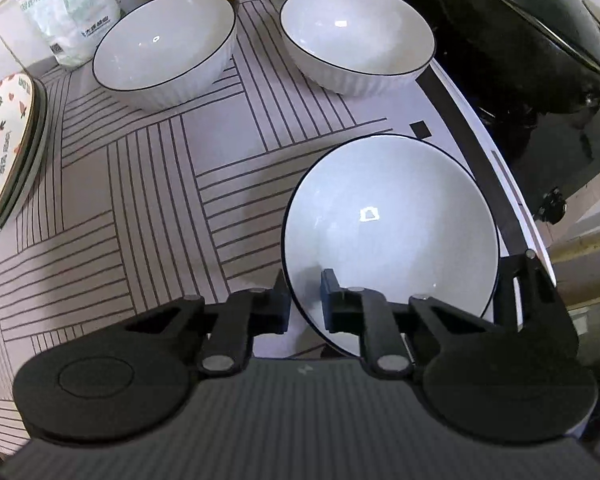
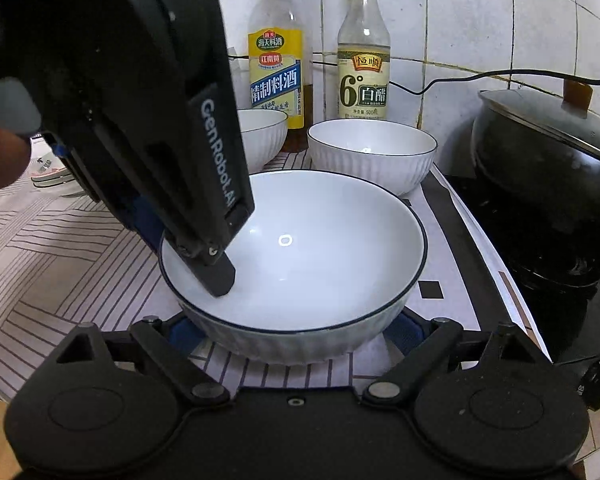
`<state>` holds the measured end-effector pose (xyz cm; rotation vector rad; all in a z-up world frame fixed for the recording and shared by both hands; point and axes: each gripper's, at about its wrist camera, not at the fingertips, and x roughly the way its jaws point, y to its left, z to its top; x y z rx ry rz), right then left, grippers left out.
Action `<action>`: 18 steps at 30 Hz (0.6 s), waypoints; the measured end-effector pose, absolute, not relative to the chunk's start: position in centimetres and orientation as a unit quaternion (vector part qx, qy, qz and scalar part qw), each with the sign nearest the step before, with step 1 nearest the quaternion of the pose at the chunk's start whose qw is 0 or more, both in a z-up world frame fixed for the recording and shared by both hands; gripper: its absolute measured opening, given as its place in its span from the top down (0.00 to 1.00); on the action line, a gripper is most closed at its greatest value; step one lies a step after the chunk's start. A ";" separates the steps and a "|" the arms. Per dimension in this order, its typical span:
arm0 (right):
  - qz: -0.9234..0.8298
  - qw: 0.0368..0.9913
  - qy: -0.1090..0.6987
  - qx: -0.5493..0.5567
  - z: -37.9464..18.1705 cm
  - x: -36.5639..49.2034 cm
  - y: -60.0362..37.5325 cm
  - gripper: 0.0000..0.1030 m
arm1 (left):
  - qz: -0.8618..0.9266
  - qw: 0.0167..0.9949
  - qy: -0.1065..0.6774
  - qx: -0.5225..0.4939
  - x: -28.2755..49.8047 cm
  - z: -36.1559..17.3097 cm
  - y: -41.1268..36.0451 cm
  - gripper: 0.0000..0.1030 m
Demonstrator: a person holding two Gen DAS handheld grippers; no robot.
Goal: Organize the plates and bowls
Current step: 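Grasp the bowl rim with the left gripper while the right gripper braces its base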
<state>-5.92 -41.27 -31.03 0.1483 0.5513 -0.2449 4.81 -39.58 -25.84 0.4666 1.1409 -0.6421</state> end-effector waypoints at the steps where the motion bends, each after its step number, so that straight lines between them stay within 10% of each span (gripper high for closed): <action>1: -0.119 0.953 0.270 0.074 -31.0 -6.0 -41.2 0.10 | -0.296 0.768 0.527 0.214 4.9 -25.8 -39.6 0.88; 18: -0.101 0.956 0.266 0.073 -29.2 -6.3 -38.7 0.09 | -0.289 0.779 0.514 0.213 4.7 -23.0 -35.8 0.89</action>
